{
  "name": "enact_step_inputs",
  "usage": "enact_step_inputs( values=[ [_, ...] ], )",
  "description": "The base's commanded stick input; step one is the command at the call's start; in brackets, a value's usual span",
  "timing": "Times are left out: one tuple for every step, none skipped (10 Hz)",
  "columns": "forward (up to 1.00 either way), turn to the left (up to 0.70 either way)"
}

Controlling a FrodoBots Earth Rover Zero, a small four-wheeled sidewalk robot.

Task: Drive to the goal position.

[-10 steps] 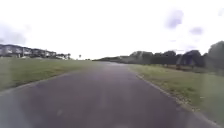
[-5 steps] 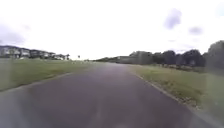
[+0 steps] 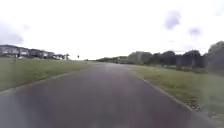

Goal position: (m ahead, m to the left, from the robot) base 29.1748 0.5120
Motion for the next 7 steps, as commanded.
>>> enact_step_inputs(
  values=[
    [0.7,0.0],
    [0.7,0.0],
    [0.7,0.0],
    [0.7,0.0],
    [0.7,0.0],
    [0.7,0.0],
    [0.7,0.0]
  ],
)
